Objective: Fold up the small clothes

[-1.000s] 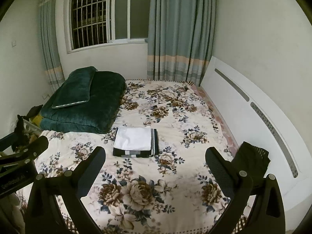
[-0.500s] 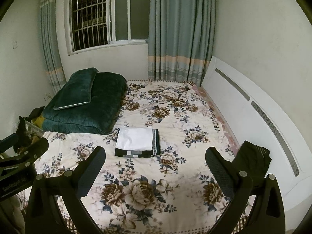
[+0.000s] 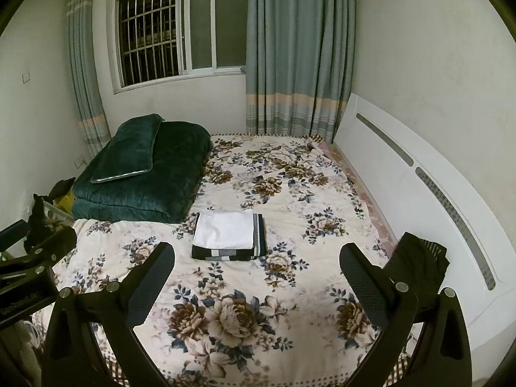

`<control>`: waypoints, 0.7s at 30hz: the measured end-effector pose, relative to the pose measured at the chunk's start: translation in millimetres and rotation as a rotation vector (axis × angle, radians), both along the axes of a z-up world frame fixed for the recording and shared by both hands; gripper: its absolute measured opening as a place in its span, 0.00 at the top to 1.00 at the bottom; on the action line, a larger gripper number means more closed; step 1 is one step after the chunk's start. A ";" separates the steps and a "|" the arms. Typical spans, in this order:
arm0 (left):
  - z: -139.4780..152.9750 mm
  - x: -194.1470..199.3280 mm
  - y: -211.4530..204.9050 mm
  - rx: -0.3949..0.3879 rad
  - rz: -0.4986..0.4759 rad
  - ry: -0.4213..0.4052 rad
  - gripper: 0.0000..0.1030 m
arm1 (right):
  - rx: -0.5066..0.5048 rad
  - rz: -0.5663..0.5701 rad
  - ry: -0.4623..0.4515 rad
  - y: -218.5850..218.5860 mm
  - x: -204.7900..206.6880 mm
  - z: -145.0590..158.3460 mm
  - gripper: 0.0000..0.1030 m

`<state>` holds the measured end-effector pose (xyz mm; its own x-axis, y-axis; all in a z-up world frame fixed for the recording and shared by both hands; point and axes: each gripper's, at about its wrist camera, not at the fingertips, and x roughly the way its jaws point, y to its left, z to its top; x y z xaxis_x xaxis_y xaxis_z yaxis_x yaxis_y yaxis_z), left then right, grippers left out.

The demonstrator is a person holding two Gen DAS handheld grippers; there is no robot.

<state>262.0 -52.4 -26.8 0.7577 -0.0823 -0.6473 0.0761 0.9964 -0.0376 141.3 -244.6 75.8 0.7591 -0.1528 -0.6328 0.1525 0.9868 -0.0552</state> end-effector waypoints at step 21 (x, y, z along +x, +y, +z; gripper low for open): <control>-1.5 -1.5 -3.1 0.005 0.003 -0.001 0.00 | -0.001 -0.008 -0.003 1.5 -7.9 -1.7 0.00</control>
<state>260.5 -55.6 -28.3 0.7588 -0.0763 -0.6469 0.0728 0.9968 -0.0321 133.4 -243.1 74.1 0.7598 -0.1596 -0.6303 0.1609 0.9854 -0.0555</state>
